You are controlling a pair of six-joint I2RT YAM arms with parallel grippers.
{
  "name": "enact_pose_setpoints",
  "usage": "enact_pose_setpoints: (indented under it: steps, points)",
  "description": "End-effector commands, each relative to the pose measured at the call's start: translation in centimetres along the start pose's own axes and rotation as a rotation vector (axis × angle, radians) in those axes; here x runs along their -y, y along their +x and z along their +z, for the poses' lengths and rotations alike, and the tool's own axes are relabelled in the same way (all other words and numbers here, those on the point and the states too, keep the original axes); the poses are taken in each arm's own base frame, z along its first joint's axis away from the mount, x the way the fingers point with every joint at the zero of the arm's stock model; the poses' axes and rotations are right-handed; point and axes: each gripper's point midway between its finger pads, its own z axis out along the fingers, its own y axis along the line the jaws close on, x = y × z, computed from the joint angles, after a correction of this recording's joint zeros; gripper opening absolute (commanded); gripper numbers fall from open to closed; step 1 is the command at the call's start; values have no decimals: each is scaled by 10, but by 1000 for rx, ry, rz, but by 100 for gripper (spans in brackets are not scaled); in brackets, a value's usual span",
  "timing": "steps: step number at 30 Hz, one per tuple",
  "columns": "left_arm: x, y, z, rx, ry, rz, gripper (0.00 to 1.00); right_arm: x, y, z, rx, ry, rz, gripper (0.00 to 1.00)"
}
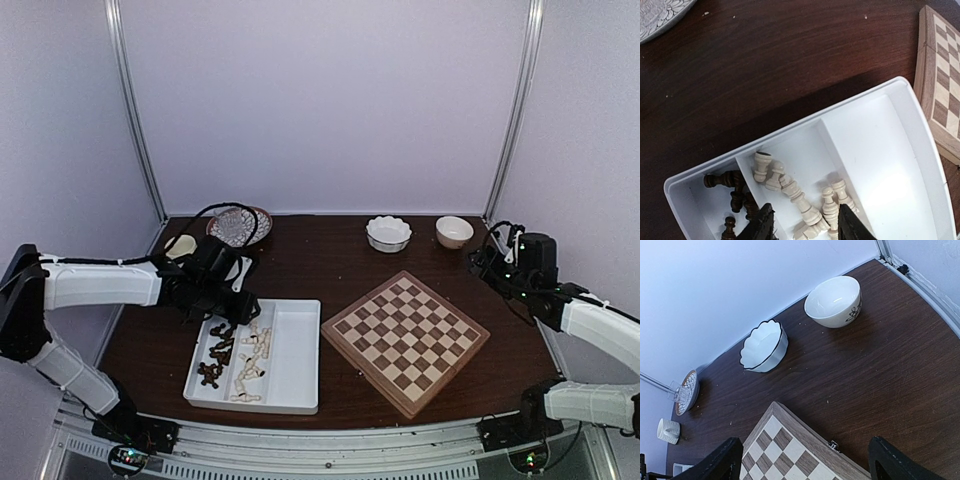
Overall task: Set up the chess pieces on the board
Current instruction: Pick up the king from the storage box.
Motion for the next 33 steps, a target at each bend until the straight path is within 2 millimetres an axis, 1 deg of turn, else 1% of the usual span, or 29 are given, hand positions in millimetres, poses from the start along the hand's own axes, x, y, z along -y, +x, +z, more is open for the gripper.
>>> enact_pose_setpoints:
  steps: [1,8,12,20,24,27,33]
  points:
    - [-4,5,3,-75,-50,-14,43,-1,-3,1,24,-6,-19,90]
    - [0,21,14,-187,-56,-50,44,0,-4,0,33,0,-18,90]
    - [4,29,24,-249,-52,-59,40,1,-3,1,32,9,-17,91]
    - [-5,33,36,-284,-108,-51,38,1,-4,0,36,6,-14,90]
    - [-6,37,45,-310,-122,-48,34,1,-4,0,36,7,-11,91]
    - [-8,40,50,-327,-134,-45,33,0,-4,0,36,4,-9,90]
    - [-9,43,54,-343,-146,-42,32,0,-5,-1,38,2,-7,91]
